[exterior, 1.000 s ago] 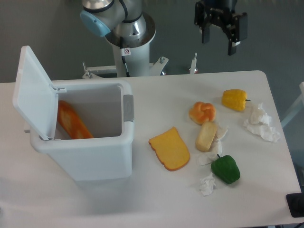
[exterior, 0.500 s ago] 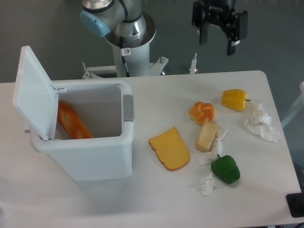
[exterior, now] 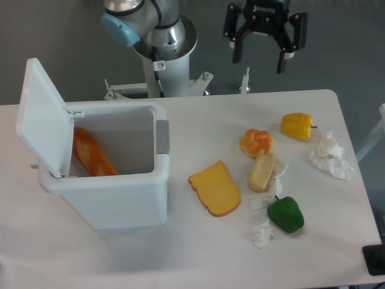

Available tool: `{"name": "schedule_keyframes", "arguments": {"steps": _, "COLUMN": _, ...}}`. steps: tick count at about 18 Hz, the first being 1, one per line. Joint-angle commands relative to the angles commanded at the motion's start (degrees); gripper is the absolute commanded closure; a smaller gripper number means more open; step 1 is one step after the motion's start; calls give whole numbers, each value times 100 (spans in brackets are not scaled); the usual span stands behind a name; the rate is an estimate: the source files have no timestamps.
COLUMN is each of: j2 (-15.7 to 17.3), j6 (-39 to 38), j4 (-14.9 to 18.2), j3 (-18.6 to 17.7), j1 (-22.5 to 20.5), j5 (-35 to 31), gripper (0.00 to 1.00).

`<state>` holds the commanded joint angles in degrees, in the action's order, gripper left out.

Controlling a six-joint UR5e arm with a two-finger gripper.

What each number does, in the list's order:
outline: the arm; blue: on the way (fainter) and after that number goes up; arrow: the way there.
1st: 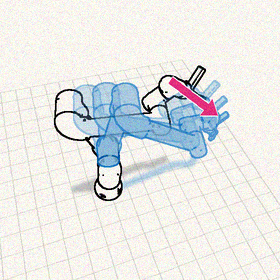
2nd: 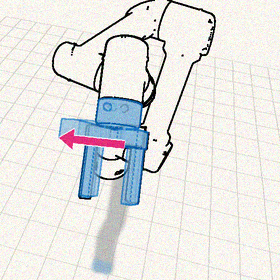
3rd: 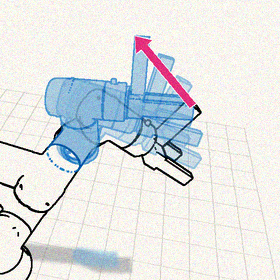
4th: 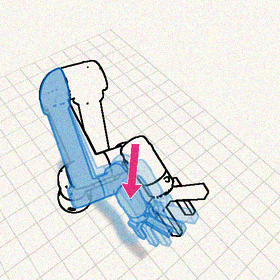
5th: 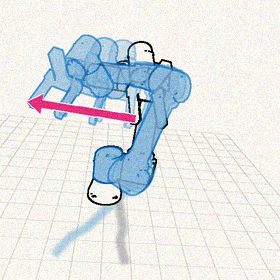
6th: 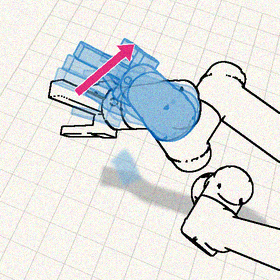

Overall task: Close the trash can
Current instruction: 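Swing the gripper over toward the open trash can lid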

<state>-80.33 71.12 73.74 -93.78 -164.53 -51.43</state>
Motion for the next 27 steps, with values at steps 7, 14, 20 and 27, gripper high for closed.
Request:
{"name": "schedule_keyframes", "arguments": {"steps": 7, "j2": -316, "j6": -2293, "j4": -526, "j3": 474, "j1": 702, "j5": 194, "gripper": 0}}
{"name": "schedule_keyframes", "arguments": {"steps": 14, "j2": -545, "j6": -3551, "j4": -686, "j3": 686, "j1": 1036, "j5": 1054, "gripper": 0}}
{"name": "schedule_keyframes", "arguments": {"steps": 20, "j2": -580, "j6": -4413, "j4": -686, "j3": 721, "j1": 1449, "j5": 1478, "gripper": 0}}
{"name": "schedule_keyframes", "arguments": {"steps": 27, "j2": -466, "j6": -4994, "j4": -694, "j3": 704, "j1": 2117, "j5": 1495, "gripper": 0}}
